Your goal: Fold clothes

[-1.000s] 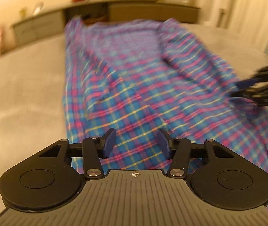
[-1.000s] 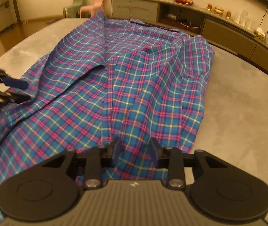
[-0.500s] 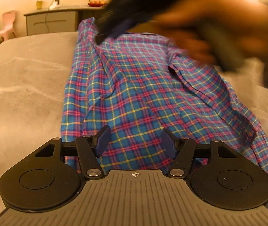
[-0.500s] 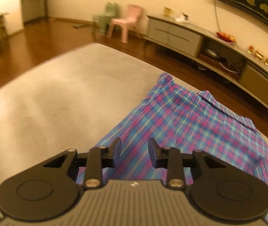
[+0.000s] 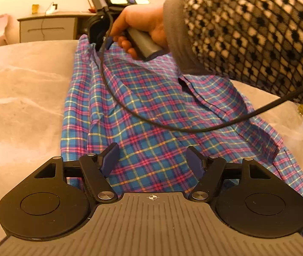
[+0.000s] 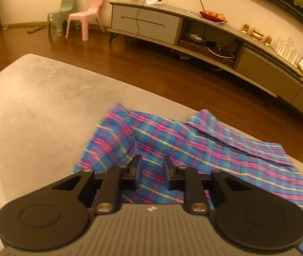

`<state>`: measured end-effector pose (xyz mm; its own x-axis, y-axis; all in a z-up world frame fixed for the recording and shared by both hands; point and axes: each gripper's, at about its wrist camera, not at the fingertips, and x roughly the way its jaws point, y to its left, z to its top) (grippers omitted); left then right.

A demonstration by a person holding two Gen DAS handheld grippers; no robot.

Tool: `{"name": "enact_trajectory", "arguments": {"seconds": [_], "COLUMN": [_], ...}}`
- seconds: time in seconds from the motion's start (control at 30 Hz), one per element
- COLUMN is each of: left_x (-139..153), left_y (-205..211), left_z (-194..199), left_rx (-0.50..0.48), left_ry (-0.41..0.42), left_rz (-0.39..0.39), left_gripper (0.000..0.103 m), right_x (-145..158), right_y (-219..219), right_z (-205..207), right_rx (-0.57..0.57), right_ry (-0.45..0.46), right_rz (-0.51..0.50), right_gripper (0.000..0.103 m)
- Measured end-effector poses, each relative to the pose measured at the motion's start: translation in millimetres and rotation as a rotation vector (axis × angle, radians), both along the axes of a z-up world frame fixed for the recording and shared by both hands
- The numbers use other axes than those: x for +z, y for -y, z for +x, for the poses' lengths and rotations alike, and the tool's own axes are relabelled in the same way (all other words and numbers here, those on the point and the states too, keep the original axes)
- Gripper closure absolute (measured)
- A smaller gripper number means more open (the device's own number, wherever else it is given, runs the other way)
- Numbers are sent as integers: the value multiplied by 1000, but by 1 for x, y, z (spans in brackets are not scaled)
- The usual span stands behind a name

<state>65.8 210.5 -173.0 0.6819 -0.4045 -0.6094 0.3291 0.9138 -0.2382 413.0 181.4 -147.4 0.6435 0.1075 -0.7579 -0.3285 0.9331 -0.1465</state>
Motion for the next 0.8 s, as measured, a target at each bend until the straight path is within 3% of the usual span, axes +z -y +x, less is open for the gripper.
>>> {"name": "enact_trajectory", "arguments": {"seconds": [0.1, 0.2, 0.3, 0.4, 0.47, 0.63, 0.7, 0.8], "left_x": [0, 1, 1, 1, 1, 1, 1, 1], "left_y": [-2, -5, -7, -7, -5, -1, 1, 3], "left_z": [0, 0, 0, 0, 0, 0, -1, -2], "left_rx": [-2, -3, -1, -5, -6, -6, -2, 1], "left_ry": [-1, -3, -3, -2, -2, 2, 5, 9], "left_rz": [-13, -26, -32, -31, -25, 0, 10, 22], "left_gripper": [42, 42, 40, 38, 37, 37, 37, 37], "right_x": [28, 48, 68, 64, 45, -4, -5, -1], "right_y": [32, 88, 162, 236, 255, 255, 255, 249], "right_z": [-37, -81, -111, -102, -90, -76, -83, -107], "right_rx": [6, -2, -123, -311, -317, -242, -262, -238], "right_ry": [63, 35, 101, 97, 48, -14, -46, 8], "right_rz": [126, 266, 192, 159, 143, 77, 109, 80], "right_gripper": [83, 83, 82, 80, 80, 80, 80, 79]}}
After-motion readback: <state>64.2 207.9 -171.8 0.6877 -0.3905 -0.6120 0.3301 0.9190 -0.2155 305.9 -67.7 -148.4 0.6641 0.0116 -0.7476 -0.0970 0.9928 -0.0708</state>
